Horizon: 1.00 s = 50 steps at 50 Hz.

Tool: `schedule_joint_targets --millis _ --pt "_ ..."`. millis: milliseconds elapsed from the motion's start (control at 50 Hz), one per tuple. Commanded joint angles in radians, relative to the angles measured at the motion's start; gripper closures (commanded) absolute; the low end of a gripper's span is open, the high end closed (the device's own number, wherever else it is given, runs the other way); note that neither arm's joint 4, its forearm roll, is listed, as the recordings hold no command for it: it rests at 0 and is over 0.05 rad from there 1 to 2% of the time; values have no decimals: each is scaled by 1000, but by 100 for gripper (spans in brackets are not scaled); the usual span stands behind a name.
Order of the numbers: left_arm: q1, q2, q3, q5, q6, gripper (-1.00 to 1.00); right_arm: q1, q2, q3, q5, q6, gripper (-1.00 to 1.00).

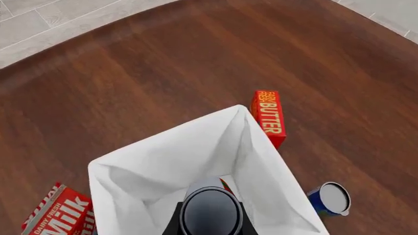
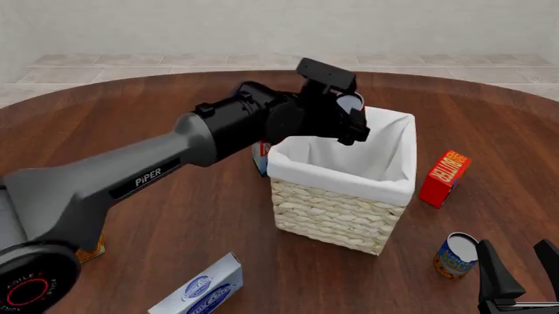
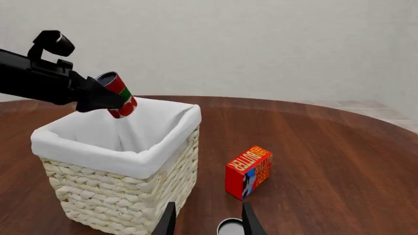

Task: Pick up the tomato sauce, and put it in the basket.

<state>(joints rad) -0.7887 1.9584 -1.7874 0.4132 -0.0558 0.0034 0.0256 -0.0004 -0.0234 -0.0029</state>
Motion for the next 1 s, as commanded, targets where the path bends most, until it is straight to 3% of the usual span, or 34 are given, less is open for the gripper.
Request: schedule_joint_targets --millis 20,220,740,1000 --pt "10 50 -68 26 29 100 0 0 0 0 0 -100" --pt "20 84 -97 42 36 100 0 0 0 0 0 -100" --pt "18 127 -67 62 64 100 0 0 0 0 0 -100" --pt "24 166 -108 102 90 100 0 0 0 0 0 -100"
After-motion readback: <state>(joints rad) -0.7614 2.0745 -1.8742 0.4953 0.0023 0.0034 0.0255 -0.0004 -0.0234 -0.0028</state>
